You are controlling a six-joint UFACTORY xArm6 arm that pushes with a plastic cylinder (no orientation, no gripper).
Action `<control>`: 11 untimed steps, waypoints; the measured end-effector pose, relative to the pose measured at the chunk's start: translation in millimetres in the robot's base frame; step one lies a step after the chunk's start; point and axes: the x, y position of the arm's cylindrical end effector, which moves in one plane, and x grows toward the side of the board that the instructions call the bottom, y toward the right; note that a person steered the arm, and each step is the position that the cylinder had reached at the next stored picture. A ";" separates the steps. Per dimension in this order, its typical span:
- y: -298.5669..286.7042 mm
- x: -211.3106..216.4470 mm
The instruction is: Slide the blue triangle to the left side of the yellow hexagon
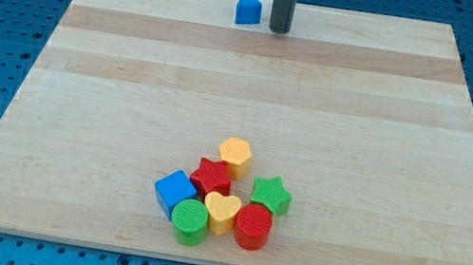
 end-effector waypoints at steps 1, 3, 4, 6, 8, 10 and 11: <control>-19.4 -11.7; -71.1 -11.9; -87.8 -10.3; -104.0 6.9; -123.0 32.5; -127.5 80.5; -145.9 116.0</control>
